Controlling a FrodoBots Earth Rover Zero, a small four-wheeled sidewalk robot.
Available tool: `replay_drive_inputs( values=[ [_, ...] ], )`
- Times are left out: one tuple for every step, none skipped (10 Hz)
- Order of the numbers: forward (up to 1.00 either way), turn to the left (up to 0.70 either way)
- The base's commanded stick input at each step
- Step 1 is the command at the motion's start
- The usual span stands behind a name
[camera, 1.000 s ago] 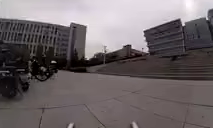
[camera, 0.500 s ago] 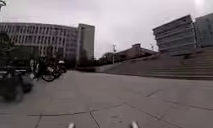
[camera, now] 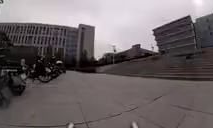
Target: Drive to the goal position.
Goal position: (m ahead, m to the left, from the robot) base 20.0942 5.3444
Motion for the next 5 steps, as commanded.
replay_drive_inputs(
  values=[
    [0.70, 0.00],
    [0.70, 0.00],
    [0.70, 0.11],
    [0.70, 0.27],
    [0.70, 0.27]
  ],
)
